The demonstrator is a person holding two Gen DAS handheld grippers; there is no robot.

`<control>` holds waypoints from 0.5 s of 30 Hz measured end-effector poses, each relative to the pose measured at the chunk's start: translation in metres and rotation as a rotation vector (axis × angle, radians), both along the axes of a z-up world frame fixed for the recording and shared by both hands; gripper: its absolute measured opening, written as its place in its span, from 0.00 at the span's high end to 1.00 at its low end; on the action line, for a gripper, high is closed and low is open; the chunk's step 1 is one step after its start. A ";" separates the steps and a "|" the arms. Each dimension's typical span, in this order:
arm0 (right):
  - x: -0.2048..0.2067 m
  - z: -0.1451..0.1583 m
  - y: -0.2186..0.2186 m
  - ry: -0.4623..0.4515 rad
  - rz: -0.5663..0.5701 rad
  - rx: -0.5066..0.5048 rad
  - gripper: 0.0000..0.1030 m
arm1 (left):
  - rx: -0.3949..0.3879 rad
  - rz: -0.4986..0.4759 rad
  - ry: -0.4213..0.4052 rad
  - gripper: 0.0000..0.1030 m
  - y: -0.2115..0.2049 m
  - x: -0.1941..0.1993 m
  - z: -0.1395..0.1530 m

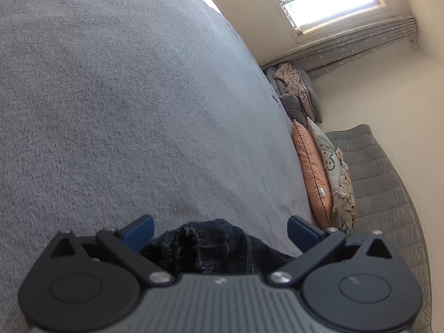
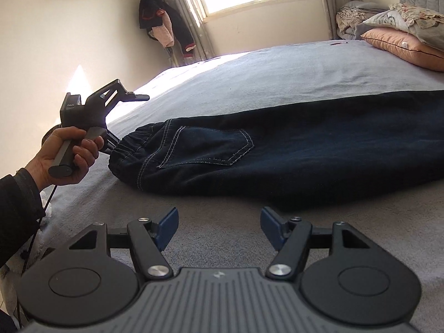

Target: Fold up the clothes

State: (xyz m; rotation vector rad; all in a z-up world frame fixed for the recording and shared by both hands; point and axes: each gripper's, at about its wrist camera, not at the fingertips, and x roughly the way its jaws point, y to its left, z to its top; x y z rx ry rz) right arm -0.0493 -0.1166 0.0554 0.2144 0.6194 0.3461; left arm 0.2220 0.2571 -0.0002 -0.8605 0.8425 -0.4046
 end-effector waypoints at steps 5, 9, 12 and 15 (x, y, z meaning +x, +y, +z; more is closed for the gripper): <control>-0.003 0.001 -0.027 0.001 0.048 -0.061 0.33 | 0.115 -0.013 -0.102 0.23 -0.011 -0.003 0.017; -0.001 -0.001 -0.048 -0.001 0.093 -0.131 0.33 | 0.316 -0.123 -0.115 0.27 -0.037 0.008 0.027; -0.001 -0.005 -0.060 -0.021 0.105 -0.116 0.33 | 0.425 -0.139 -0.108 0.28 -0.050 0.007 0.030; 0.000 -0.009 -0.063 -0.002 0.117 -0.082 0.33 | 0.494 -0.102 -0.114 0.39 -0.056 -0.003 0.037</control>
